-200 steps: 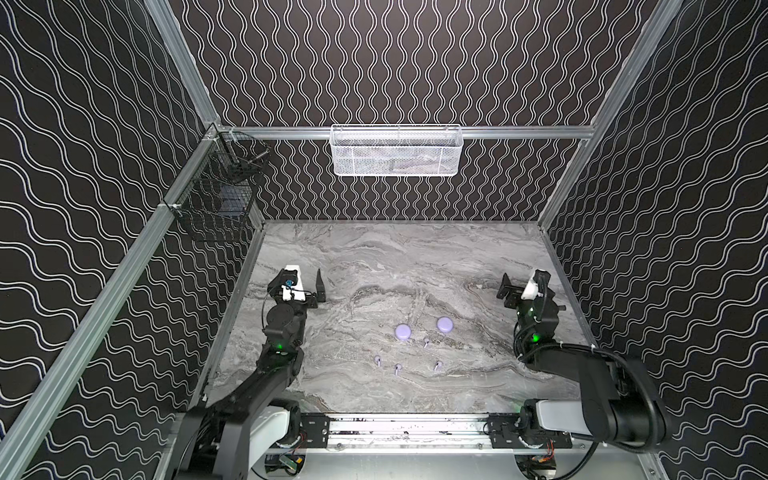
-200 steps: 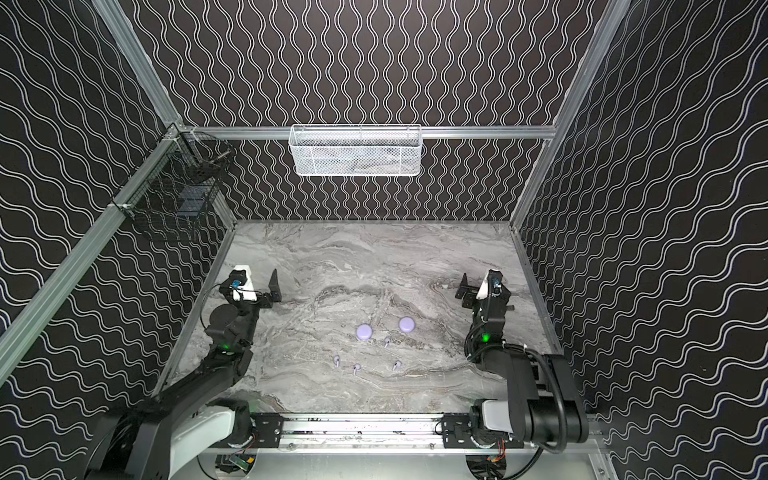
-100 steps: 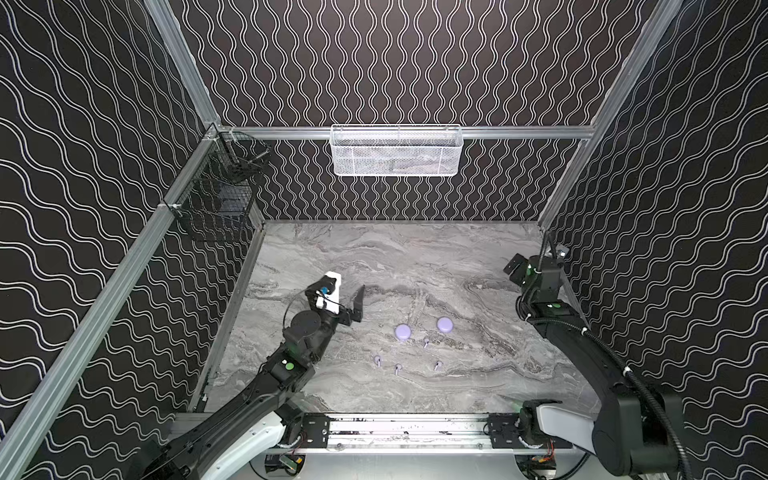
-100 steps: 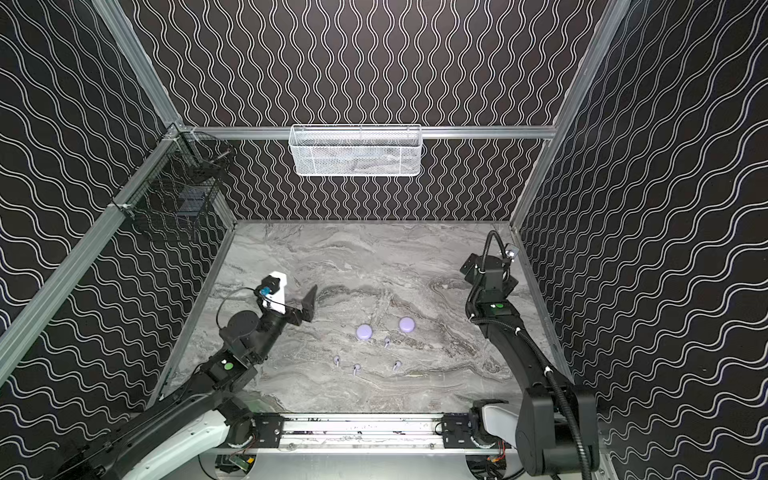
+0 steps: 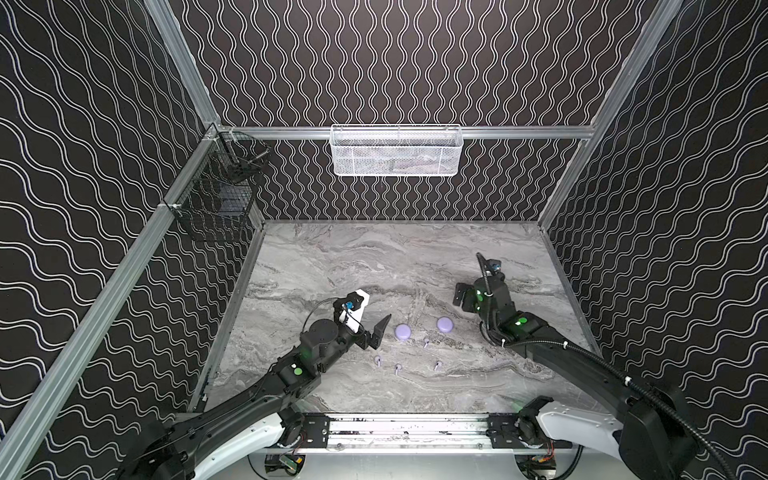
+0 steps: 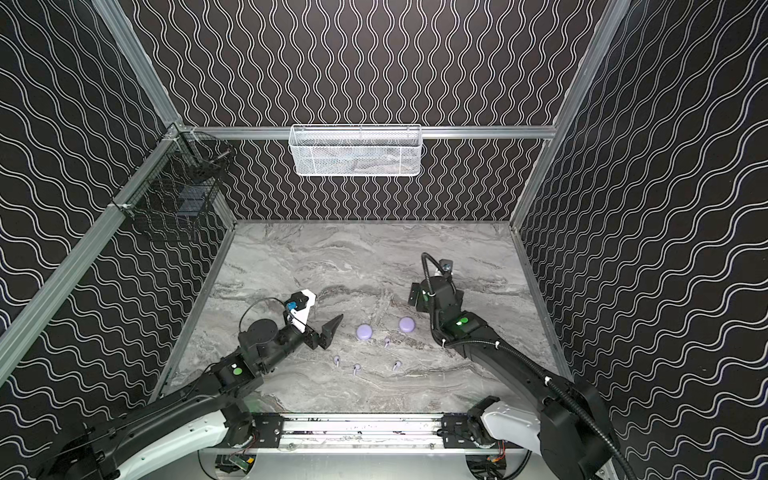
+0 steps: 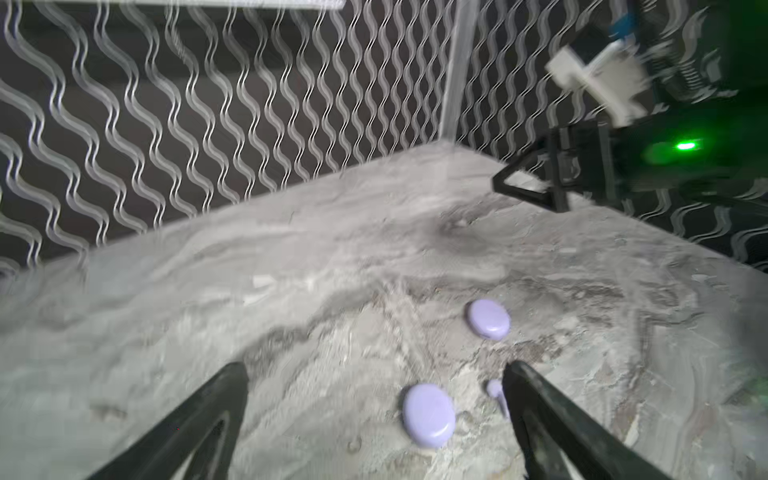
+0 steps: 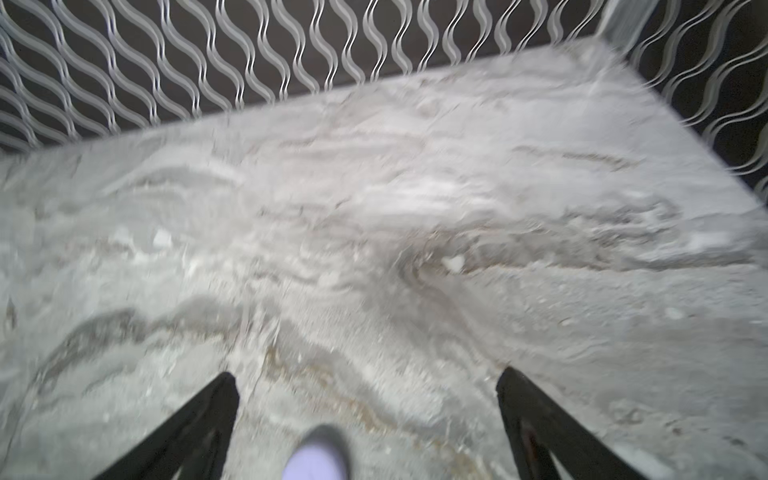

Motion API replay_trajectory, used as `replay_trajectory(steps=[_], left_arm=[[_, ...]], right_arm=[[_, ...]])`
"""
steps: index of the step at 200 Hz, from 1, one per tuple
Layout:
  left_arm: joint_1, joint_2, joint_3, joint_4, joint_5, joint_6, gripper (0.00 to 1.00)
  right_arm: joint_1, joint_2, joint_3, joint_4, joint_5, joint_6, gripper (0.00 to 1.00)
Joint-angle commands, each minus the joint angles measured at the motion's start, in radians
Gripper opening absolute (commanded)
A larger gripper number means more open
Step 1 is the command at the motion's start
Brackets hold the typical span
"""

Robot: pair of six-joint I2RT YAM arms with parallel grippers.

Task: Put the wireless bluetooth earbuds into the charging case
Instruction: 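Reach both grippers toward the lavender charging cases on the table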

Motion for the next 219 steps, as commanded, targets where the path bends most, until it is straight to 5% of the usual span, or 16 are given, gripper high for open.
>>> replay_trajectory(steps=[1, 92, 219], left_arm=[[0.002, 0.026, 0.001, 0.064, -0.014, -0.054, 0.99], [0.008, 0.255, 0.091, 0.095, 0.204, -0.054, 0.86], [0.049, 0.334, 0.094, 0.128, 0.239, -0.129, 0.82]], right_arm=[[0.043, 0.015, -0.001, -0.028, -0.041, 0.034, 1.0], [0.064, 0.199, 0.073, -0.131, -0.11, 0.076, 0.99], [0.096, 0.333, 0.063, -0.154, -0.163, 0.108, 0.8]])
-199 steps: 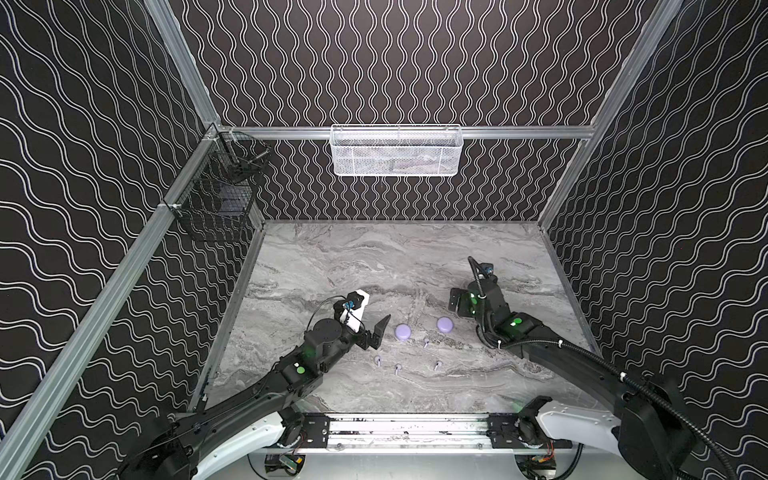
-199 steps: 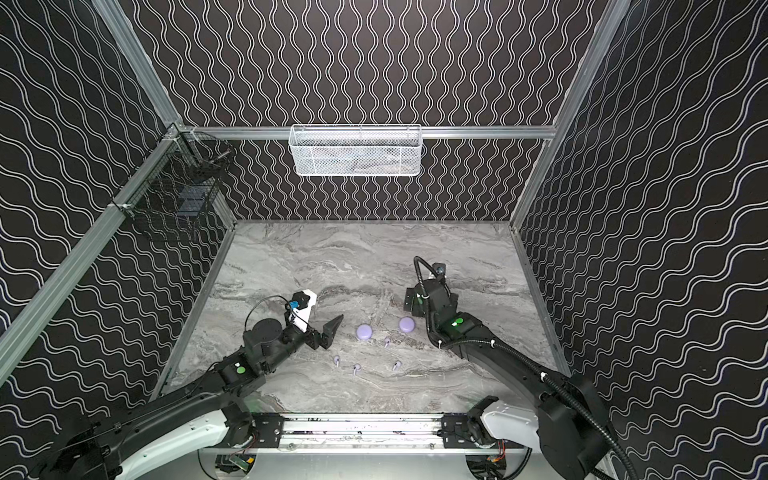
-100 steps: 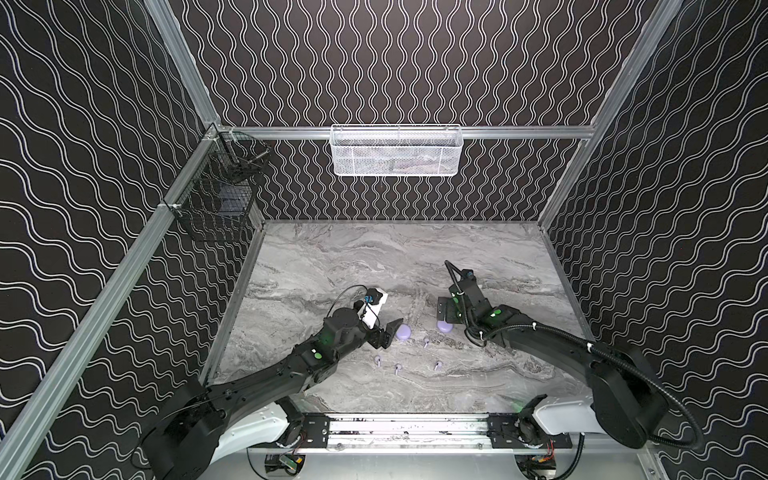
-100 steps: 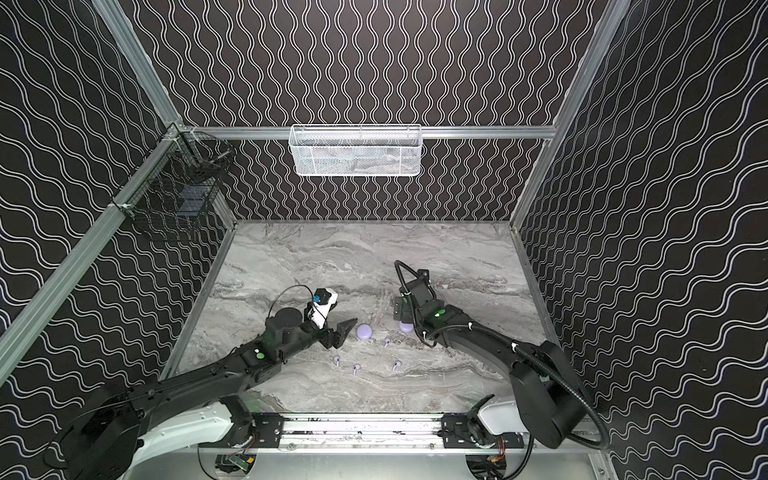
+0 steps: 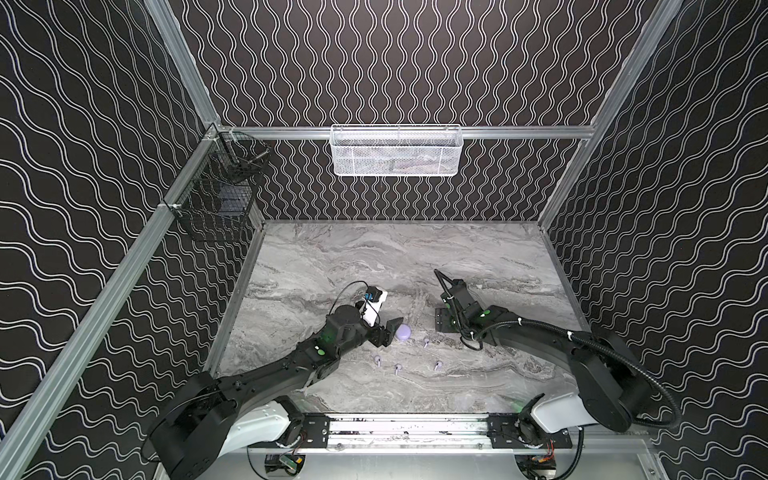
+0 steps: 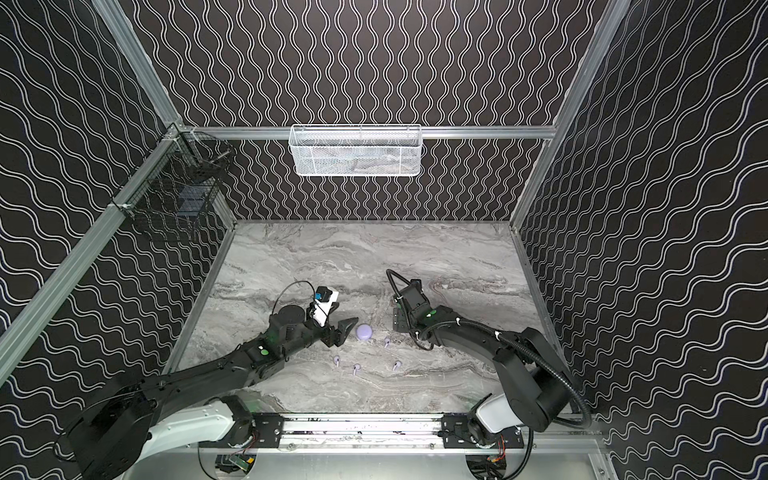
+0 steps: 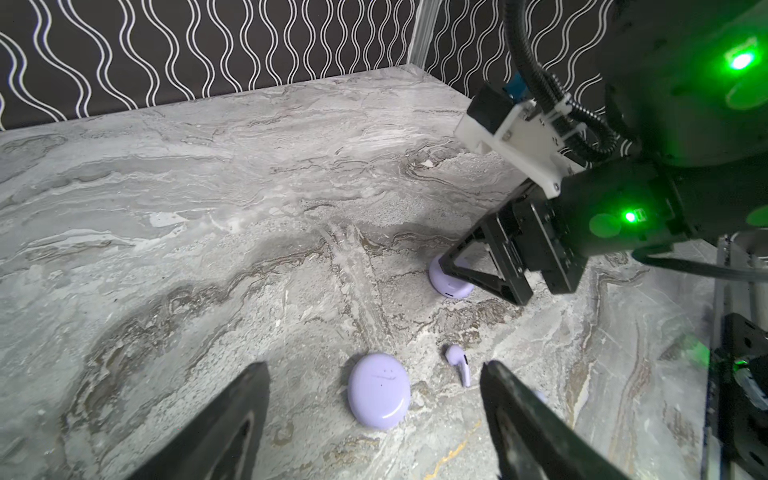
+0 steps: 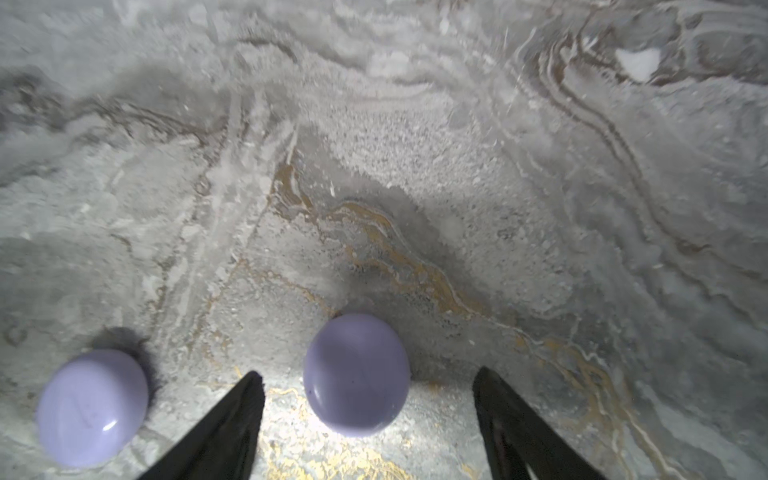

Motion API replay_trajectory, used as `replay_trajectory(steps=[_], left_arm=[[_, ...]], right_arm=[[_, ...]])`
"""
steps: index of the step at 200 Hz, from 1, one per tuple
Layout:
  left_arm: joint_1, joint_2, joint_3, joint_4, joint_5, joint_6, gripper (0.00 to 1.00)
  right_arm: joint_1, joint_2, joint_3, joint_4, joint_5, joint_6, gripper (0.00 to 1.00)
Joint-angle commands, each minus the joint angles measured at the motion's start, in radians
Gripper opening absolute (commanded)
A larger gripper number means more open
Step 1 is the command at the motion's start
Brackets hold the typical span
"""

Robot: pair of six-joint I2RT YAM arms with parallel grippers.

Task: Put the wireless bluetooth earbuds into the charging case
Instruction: 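Reach both grippers toward the lavender charging cases on the table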

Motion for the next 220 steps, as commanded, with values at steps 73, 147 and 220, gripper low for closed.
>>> replay_trajectory(steps=[73, 147, 220], left_arm=[[0.029, 0.027, 0.015, 0.038, 0.051, -0.043, 0.81], [0.037, 0.037, 0.02, 0.032, 0.055, -0.049, 0.81], [0.041, 0.043, 0.023, 0.023, 0.053, -0.049, 0.81]], right_arm=[[0.026, 0.1, 0.03, -0.027, 0.035, 0.032, 0.76], [0.033, 0.144, 0.058, -0.036, 0.052, 0.012, 0.69], [0.049, 0.181, 0.089, -0.059, 0.07, -0.004, 0.59]])
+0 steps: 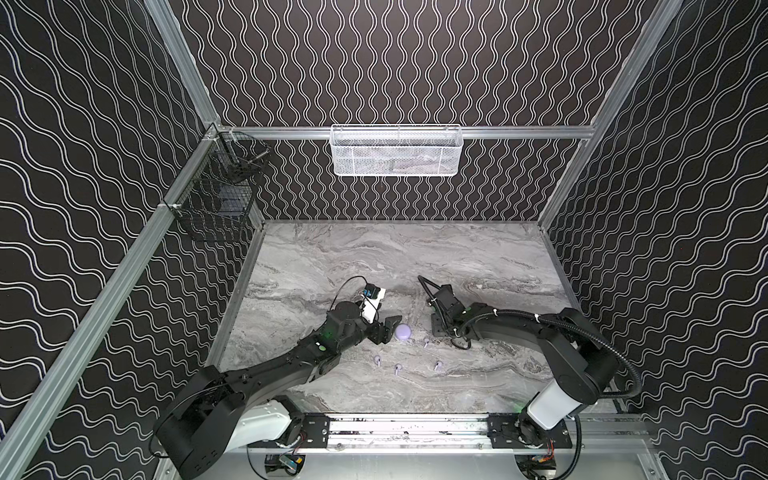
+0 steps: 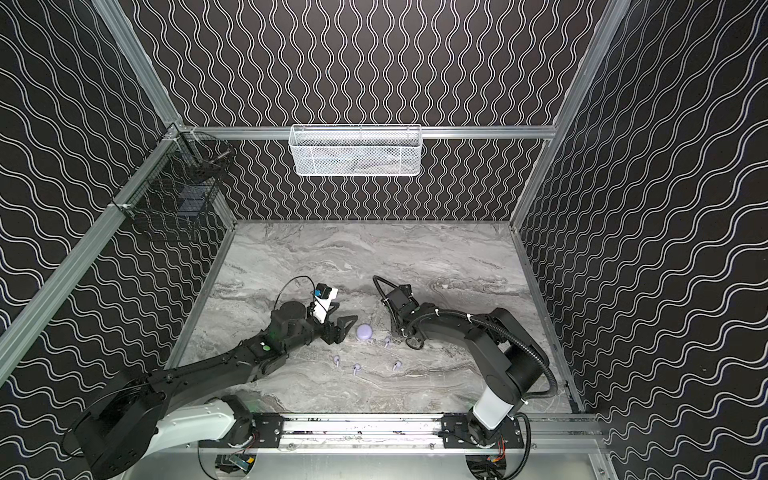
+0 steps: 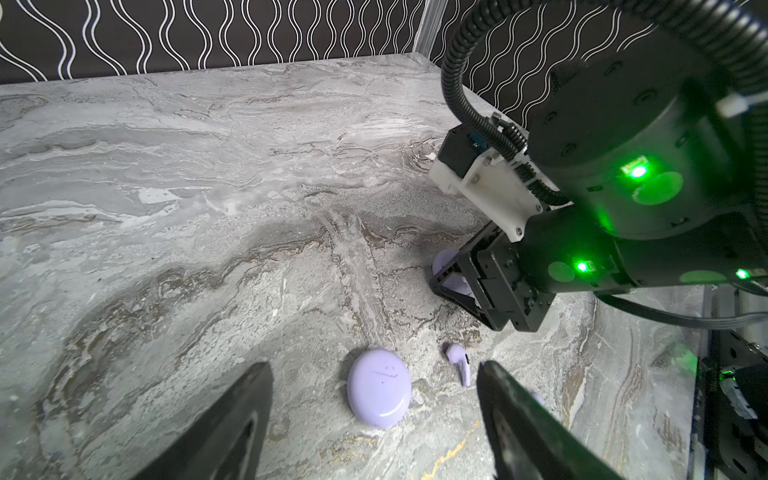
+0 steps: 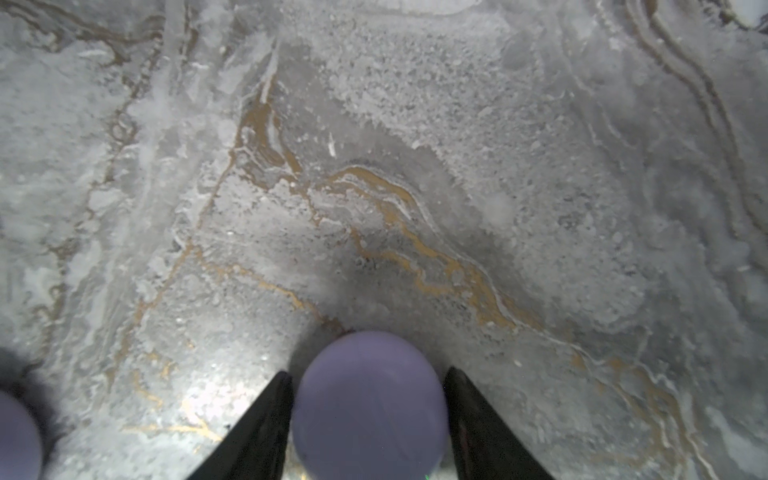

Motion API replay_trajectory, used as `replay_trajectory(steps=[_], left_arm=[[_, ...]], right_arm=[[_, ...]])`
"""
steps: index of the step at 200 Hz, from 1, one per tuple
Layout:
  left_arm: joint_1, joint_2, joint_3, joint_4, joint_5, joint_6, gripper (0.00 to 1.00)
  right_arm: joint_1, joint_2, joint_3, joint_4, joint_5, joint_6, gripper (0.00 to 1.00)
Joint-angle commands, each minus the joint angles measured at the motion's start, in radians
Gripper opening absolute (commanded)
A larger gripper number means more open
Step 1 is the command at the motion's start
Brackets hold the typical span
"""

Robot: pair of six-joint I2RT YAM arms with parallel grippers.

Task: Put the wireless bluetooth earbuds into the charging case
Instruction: 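Reach both grippers toward the lavender charging cases on the table, then close the right gripper on a lavender case while the left gripper grasps another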

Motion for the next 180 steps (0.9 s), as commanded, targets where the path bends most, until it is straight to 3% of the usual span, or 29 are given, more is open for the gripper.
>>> replay_trajectory(steps=[1, 61, 125, 180], left_arm=[[0.003, 0.002, 0.011, 0.022, 0.009, -0.004, 0.81], [0.006, 0.014, 0.012, 0.029, 0.002, -0.008, 0.81], [0.006, 0.05, 0.052, -0.013, 0.03, -0.026, 0.82], [0.006, 0.049, 0.193, -0.244, 0.156, -0.174, 0.8]], right_arm=[[0.003, 0.006, 0.01, -0.025, 0.022, -0.002, 0.59], [0.015, -0.025, -0.01, -0.011, 0.043, -0.016, 0.49], [0.048, -0.301, -0.131, 0.15, 0.06, -0.142, 0.45], [0.132, -0.527, -0.237, 0.257, 0.024, -0.236, 0.45]])
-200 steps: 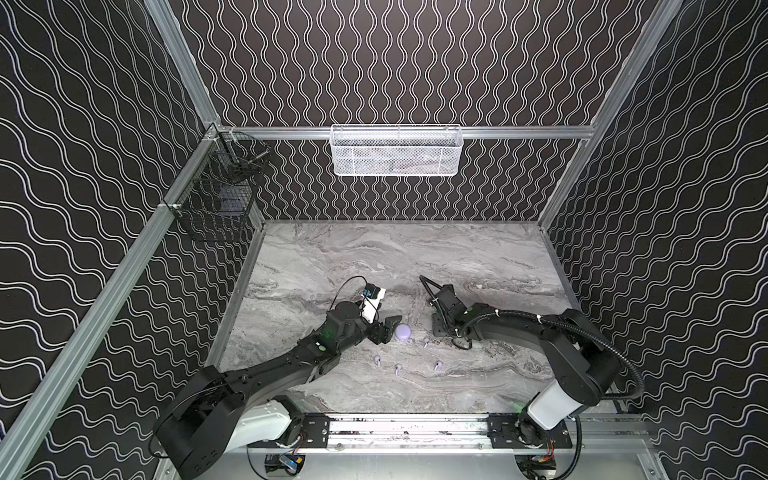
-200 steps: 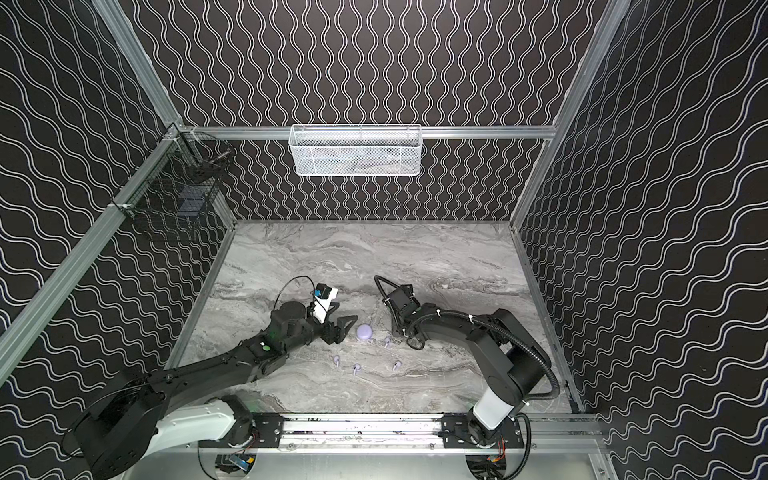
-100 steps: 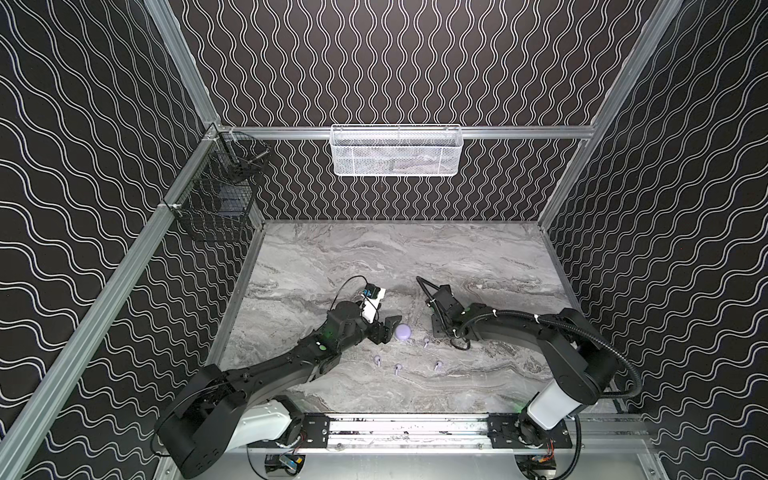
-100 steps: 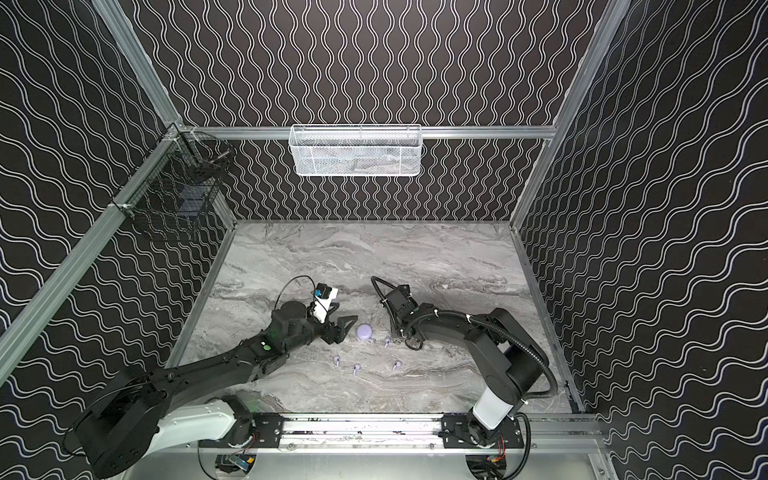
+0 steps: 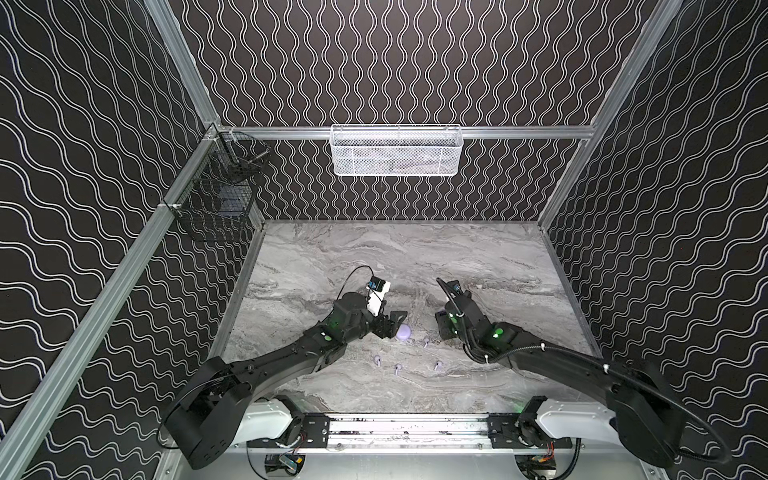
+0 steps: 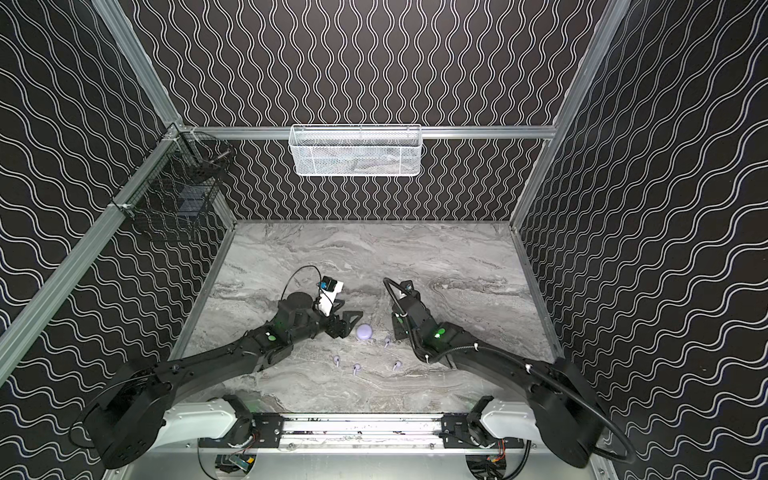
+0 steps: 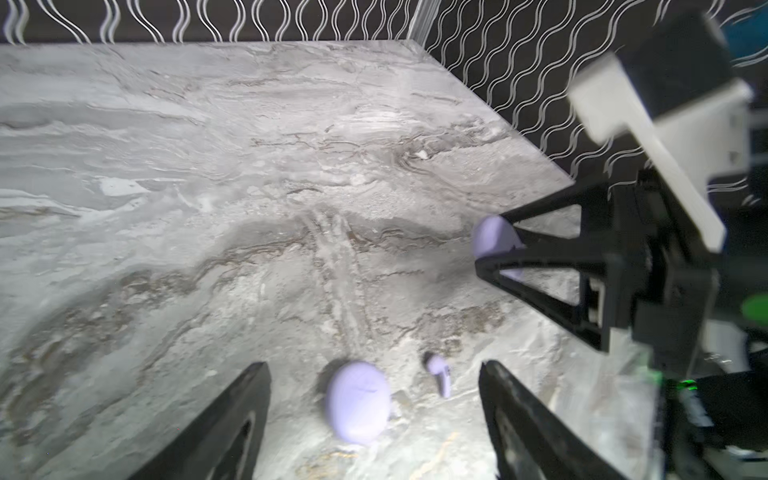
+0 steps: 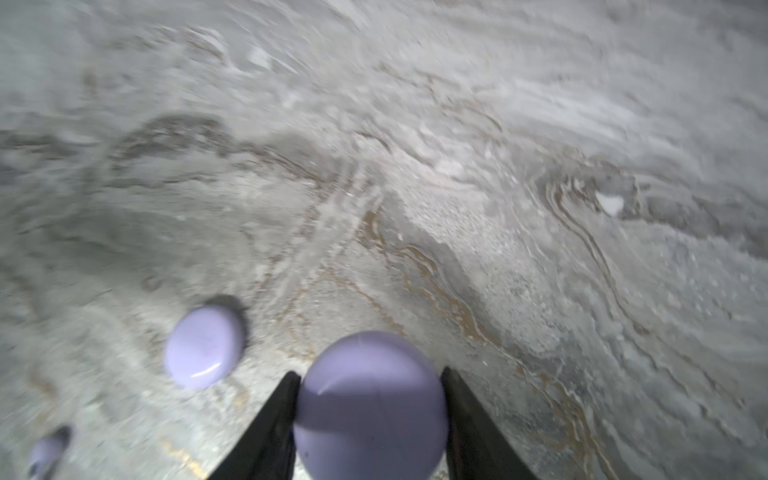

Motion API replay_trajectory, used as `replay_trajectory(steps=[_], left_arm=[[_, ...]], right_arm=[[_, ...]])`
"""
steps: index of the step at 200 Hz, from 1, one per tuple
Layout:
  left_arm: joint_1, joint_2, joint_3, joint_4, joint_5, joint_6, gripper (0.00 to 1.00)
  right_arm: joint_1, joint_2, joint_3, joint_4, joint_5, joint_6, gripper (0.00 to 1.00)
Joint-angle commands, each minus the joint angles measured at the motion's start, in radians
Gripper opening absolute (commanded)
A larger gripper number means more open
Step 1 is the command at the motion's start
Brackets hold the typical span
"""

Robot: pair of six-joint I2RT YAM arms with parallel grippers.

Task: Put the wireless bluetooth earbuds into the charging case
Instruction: 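Close the right gripper on a lavender case while the left gripper grasps another, then lift both held cases and rotate them upright toward each other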

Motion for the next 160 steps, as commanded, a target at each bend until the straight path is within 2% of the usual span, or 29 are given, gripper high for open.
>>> replay_trajectory(steps=[1, 32, 68, 79, 106, 139, 160], left_arm=[[0.001, -0.014, 0.065, -0.13, 0.092, -0.099, 0.8], [0.001, -0.055, 0.213, -0.396, 0.194, -0.16, 0.8], [0.004, -0.034, 0.342, -0.598, 0.312, -0.124, 0.75], [0.01, -0.008, 0.362, -0.619, 0.374, -0.119, 0.71], [0.018, 0.047, 0.373, -0.589, 0.524, -0.14, 0.69], [0.018, 0.084, 0.407, -0.598, 0.617, -0.133, 0.69], [0.018, 0.098, 0.431, -0.628, 0.634, -0.105, 0.68]], right_arm=[[0.029, -0.068, -0.036, 0.097, -0.025, -0.058, 0.45], [0.072, -0.131, -0.072, 0.136, -0.038, -0.074, 0.44], [0.138, -0.195, -0.112, 0.207, -0.067, -0.115, 0.44], [0.155, -0.207, -0.119, 0.219, -0.07, -0.126, 0.44], [0.195, -0.228, -0.125, 0.241, -0.072, -0.146, 0.44], [0.229, -0.216, -0.103, 0.232, -0.078, -0.166, 0.43], [0.25, -0.198, -0.09, 0.24, -0.079, -0.171, 0.43]])
